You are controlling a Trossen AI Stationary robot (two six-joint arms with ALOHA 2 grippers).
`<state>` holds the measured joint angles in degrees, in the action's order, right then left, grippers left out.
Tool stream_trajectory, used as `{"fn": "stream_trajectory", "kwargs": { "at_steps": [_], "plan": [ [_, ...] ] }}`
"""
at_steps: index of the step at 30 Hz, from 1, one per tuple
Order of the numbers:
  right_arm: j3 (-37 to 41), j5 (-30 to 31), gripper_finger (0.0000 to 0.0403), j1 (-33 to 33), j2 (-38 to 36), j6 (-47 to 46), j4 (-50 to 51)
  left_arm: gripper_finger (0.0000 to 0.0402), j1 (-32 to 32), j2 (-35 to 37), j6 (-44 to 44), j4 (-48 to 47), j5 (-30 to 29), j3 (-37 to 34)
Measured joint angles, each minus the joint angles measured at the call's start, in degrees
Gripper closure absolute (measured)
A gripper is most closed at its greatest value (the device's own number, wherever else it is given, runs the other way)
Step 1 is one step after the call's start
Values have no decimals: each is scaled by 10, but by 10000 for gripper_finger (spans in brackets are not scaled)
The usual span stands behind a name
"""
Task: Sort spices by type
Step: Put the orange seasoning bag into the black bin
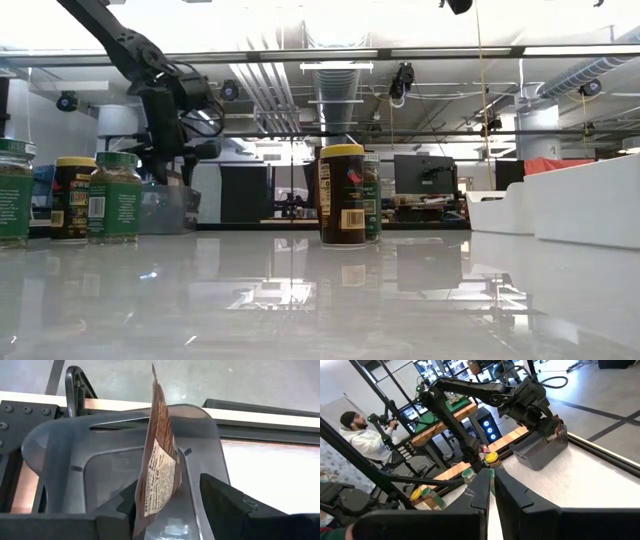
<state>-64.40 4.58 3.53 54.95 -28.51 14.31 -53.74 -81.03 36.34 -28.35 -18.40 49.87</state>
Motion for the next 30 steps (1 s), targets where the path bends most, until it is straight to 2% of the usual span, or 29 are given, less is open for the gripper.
{"fn": "stream_trajectory", "kwargs": {
  "at_steps": [5, 22, 30],
  "plan": [
    [0, 0, 385, 0, 4, 0, 0, 248, 1, 6, 7, 0, 32, -1],
    [0, 0, 385, 0, 7, 0, -1, 248, 1, 15, 47, 21, 58, -2],
    [0, 0, 385, 0, 7, 0, -2, 248, 1, 21, 39, 19, 60, -2]
  ]
}}
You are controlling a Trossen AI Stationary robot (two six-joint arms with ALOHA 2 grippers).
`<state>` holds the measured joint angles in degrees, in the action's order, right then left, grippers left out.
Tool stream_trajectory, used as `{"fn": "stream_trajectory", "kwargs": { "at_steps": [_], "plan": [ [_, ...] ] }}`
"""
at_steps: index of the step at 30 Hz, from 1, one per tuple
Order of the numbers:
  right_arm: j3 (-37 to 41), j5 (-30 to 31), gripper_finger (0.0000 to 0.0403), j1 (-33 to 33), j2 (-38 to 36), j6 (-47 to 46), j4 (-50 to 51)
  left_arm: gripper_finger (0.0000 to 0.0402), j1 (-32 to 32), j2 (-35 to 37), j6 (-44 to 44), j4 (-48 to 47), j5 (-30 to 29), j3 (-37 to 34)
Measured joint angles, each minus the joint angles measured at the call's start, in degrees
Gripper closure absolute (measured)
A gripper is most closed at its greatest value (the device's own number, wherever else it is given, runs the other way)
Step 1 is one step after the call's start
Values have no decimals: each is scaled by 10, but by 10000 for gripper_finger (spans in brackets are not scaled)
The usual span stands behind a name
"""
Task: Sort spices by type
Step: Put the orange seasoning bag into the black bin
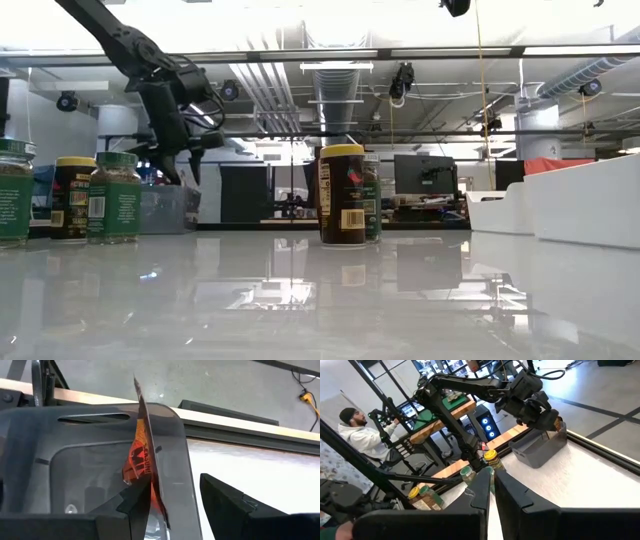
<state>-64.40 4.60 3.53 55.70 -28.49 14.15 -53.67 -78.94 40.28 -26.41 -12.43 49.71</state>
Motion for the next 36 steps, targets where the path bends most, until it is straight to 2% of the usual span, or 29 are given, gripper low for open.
{"fn": "stream_trajectory", "kwargs": {
  "at_steps": [9, 13, 15, 18, 21, 24, 27, 29, 33, 36],
  "plan": [
    [0, 0, 385, 0, 0, 20, 1, 248, 12, 74, -78, -78, 0, 0],
    [0, 0, 385, 2, 0, 39, 1, 248, 32, 127, -124, -59, 14, 0],
    [0, 1, 385, 4, 0, 51, 1, 248, 42, 153, -148, -41, 46, 0],
    [0, 1, 385, 8, 0, 67, 1, 248, 70, 193, -209, -3, 141, 0],
    [0, 1, 385, 13, 0, 69, 1, 248, 118, 229, -272, 33, 242, 0],
    [1, 1, 385, 14, 0, 87, 2, 248, 180, 247, -339, 42, 298, 0],
    [2, 1, 385, 14, 0, 114, 2, 248, 251, 245, -432, 40, 299, -2],
    [2, 0, 385, 14, 0, 119, 2, 249, 294, 235, -465, 46, 267, -2],
    [2, 1, 385, 14, -3, 120, 8, 250, 356, 195, -431, 86, 170, -3],
    [2, 1, 385, 14, -11, 127, 6, 251, 376, 162, -412, 123, 161, -3]
  ]
}}
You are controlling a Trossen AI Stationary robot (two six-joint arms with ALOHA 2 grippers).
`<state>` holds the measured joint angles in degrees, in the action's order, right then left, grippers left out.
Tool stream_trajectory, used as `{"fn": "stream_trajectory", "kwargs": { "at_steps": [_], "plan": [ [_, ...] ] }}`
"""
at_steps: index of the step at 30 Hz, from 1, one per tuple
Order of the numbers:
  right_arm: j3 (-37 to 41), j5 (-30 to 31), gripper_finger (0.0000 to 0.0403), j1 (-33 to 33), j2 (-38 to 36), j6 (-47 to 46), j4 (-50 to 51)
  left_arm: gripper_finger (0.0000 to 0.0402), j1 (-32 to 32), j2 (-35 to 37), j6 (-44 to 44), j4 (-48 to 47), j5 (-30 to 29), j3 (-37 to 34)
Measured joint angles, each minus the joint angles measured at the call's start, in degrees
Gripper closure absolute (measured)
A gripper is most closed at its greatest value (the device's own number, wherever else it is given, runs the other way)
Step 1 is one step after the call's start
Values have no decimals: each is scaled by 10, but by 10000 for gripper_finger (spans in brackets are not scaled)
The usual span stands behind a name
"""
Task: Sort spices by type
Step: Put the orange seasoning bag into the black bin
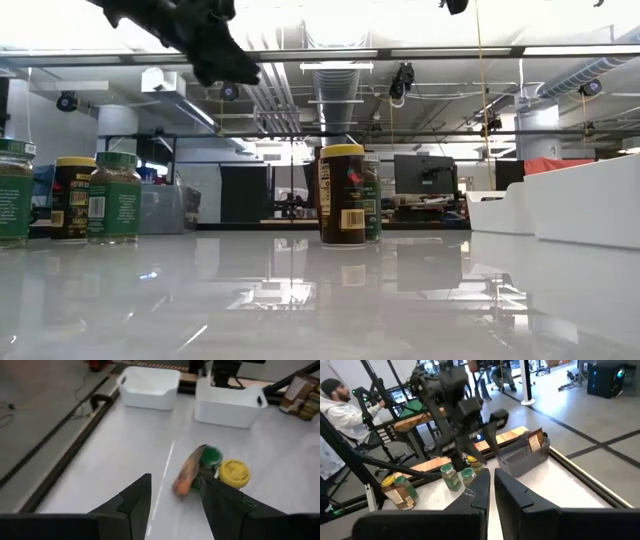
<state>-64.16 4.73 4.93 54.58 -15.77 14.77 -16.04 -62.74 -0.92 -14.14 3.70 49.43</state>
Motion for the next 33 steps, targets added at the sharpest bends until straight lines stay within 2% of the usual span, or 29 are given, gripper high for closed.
{"fn": "stream_trajectory", "kwargs": {
  "at_steps": [6, 14, 18, 24, 28, 33],
  "plan": [
    [0, 85, 385, 0, -22, 19, 0, 251, 4, -80, 68, 27, -2, 0],
    [0, 146, 385, 0, -49, 17, -1, 223, 25, -182, -22, 77, 63, 0],
    [0, 149, 385, 1, -50, 2, -1, 188, 28, -226, -52, 97, 63, 0],
    [0, 148, 385, 1, -47, -1, 0, 139, 27, -277, -58, 179, 48, 2],
    [0, 148, 385, 1, -46, -2, 0, 134, 27, -318, -59, 182, 48, 17],
    [0, 148, 385, 1, -46, -10, 0, 147, 27, -365, -64, 183, 54, 52]
  ]
}}
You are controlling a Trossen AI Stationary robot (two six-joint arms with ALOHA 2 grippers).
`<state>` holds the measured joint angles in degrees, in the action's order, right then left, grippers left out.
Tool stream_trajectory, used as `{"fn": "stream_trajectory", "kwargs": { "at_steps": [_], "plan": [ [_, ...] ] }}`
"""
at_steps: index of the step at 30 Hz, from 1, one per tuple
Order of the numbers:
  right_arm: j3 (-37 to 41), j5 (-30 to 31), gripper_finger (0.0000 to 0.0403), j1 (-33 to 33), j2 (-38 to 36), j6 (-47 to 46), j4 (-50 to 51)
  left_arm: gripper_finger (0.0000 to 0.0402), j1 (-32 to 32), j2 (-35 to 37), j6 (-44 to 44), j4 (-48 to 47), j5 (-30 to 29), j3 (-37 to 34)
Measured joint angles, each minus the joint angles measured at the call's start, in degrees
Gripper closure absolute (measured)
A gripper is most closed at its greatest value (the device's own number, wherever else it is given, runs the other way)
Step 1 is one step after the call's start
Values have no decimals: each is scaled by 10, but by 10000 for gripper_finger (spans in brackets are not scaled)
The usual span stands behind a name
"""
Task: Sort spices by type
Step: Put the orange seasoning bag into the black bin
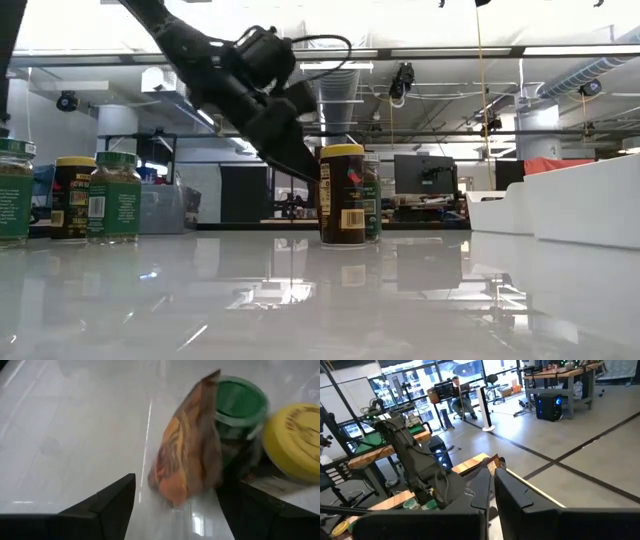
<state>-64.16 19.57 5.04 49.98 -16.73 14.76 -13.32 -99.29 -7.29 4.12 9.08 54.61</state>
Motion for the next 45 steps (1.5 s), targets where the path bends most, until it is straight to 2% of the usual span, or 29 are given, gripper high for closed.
{"fn": "stream_trajectory", "kwargs": {
  "at_steps": [7, 17, 28, 32, 39, 45],
  "plan": [
    [0, 0, 385, 0, 0, -9, 0, 169, 0, -48, -10, -21, 31, 61],
    [0, 0, 385, 0, 0, -34, 22, 201, 1, -50, -13, -53, 35, 76],
    [0, -1, 385, 0, 0, -35, 25, 275, 2, -83, -12, -33, 32, 76],
    [0, -1, 385, 0, 0, -38, 27, 303, 1, -87, -17, -35, -16, 76],
    [0, -2, 385, 0, 0, -39, 29, 384, 1, -88, 11, -46, -20, 76],
    [0, -2, 385, 0, 0, -39, 31, 386, 1, -58, 58, -45, -24, 76]
  ]
}}
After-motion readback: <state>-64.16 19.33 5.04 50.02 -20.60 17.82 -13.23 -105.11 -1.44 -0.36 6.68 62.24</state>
